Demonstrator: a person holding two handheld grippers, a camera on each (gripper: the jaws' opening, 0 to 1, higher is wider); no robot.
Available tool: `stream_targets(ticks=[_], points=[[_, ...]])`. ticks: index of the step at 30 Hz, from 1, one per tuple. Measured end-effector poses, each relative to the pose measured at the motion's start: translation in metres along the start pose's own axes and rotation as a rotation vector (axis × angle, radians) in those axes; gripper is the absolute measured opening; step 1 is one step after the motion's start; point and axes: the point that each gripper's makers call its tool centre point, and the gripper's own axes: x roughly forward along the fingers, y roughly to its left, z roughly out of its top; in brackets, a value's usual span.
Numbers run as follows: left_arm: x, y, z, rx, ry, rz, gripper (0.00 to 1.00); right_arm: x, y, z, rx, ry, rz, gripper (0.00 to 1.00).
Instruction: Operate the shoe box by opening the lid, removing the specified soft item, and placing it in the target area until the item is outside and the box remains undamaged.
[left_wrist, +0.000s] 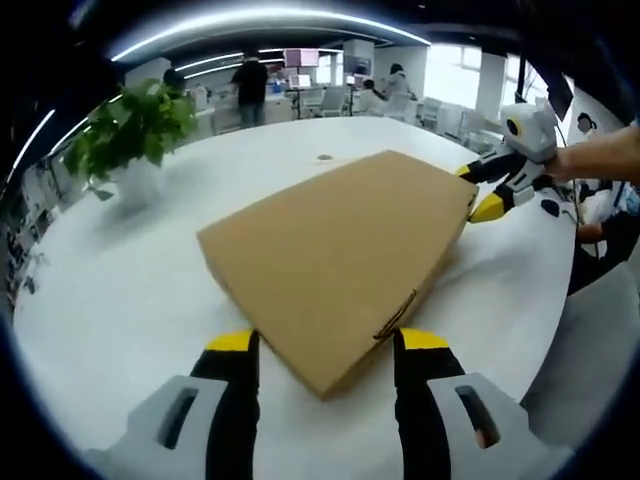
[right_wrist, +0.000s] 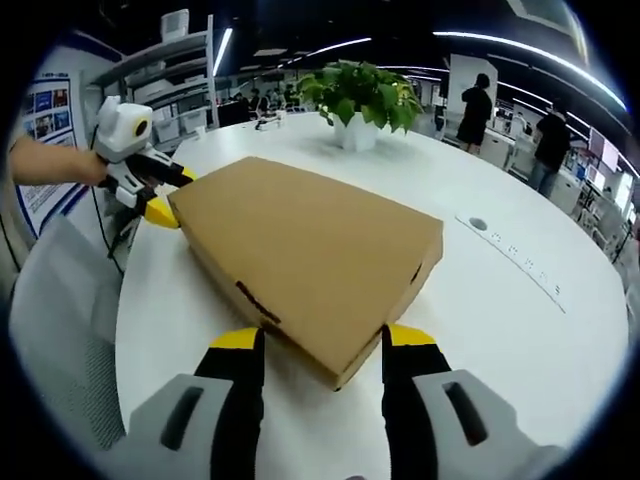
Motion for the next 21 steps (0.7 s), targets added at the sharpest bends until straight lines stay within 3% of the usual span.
stream_targets(ticks=[21], points=[[-0.013,0.008,-0.009,0.12,0.061,-0.133,0.53,-0.019,0.05,-0.013,0.121,-0.042,-0.088,0.4]])
